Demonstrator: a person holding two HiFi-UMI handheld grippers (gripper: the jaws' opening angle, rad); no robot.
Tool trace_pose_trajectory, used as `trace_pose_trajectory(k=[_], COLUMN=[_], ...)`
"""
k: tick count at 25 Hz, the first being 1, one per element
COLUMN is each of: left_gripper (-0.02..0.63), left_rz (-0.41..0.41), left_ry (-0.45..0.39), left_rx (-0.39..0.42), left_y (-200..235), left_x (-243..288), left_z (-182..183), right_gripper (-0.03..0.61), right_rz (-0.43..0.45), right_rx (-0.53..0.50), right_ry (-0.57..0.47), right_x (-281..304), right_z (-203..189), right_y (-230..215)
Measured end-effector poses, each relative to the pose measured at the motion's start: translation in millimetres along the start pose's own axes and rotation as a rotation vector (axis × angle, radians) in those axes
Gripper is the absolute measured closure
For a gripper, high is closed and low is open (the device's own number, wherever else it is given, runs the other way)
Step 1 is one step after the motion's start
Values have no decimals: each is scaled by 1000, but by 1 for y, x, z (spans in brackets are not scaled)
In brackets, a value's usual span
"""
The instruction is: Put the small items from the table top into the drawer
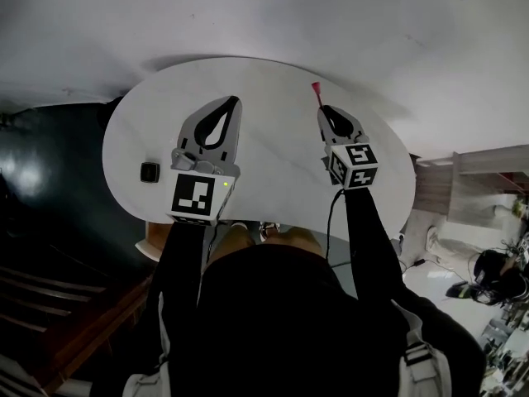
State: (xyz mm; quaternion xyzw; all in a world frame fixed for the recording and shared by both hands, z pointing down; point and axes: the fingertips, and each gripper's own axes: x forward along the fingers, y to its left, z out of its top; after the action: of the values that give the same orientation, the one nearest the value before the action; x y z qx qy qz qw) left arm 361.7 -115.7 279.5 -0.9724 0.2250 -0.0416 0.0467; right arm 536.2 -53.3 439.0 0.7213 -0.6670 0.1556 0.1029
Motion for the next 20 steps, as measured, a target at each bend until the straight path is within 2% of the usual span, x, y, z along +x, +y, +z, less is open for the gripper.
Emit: trace_pose_trajectory(k=[4,8,12,15,20], left_gripper=[600,600,600,600,600], left_rz=[-19,-47,-74,-85,-92], left_ry=[-33,-65,-89,-107,-116], left_rx=[27,19,23,26,33], left_y=[3,0,-5,-8,-12], left_x=[5,11,14,14,11], left_z=[7,18,28,34,38], right_gripper=[515,515,515,515,515], right_rz=[-62,-114,-142,-152,-155], right_rx=[20,11,-41,-53,-62], right_ry=[-162,-289,-431,-483,-496], right_x=[-33,-69,-103,-118,-126], right_z=[54,88,116,128,131], right_y=[0,8,18,21,24])
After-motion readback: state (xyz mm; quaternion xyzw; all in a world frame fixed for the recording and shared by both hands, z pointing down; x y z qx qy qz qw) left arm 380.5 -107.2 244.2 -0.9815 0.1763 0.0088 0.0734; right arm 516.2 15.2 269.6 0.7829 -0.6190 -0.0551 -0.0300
